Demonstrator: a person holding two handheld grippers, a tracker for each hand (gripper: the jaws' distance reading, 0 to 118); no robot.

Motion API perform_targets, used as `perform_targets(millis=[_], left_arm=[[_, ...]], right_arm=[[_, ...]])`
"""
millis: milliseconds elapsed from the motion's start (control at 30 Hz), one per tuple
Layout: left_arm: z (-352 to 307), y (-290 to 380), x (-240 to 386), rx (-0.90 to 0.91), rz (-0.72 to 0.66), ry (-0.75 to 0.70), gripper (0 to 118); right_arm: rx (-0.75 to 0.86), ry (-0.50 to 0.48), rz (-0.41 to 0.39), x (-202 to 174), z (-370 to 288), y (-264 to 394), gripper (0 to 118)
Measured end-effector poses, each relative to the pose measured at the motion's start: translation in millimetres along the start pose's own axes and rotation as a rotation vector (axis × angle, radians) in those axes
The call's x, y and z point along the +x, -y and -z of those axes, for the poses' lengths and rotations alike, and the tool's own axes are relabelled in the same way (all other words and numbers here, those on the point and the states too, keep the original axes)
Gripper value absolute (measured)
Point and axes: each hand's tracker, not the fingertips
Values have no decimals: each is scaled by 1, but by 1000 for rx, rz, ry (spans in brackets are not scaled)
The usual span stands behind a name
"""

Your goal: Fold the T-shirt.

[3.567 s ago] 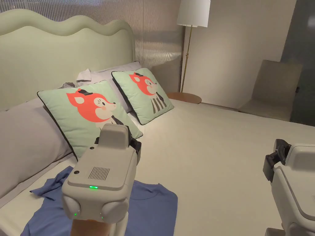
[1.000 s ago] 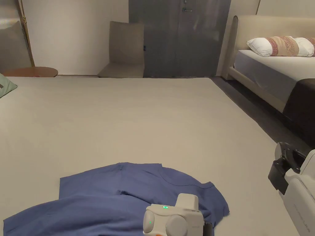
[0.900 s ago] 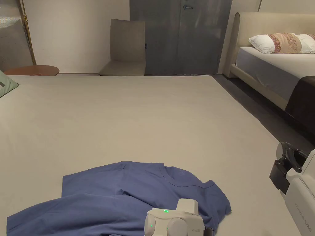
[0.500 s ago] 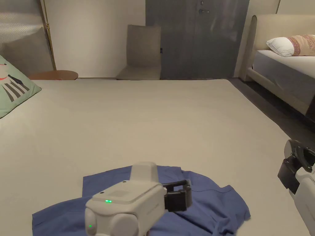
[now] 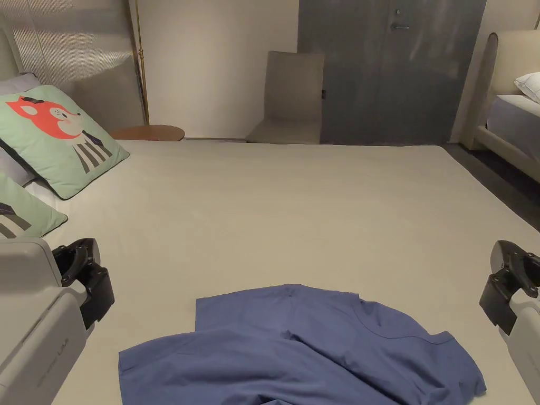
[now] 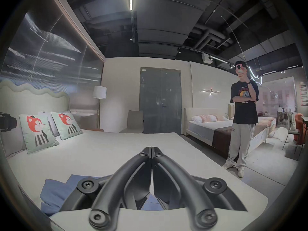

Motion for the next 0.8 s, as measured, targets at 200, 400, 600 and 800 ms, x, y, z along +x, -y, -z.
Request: perform_targets(millis=[200,400,600,800], left_arm=[[19,25,2,-145,-2,19,0],[72,94,-9,-528,-81,61,56],[97,170,-5,-772,-101,56,106],[102,195,5,-834,-146,45,68]], right_arm=[[-16,-2,-3,-3,3,4,0],[-77,10,-9,2,9,20,0],[-169,35,-41,7,17,44,1],[-257,68,-60,16,26,71,1]])
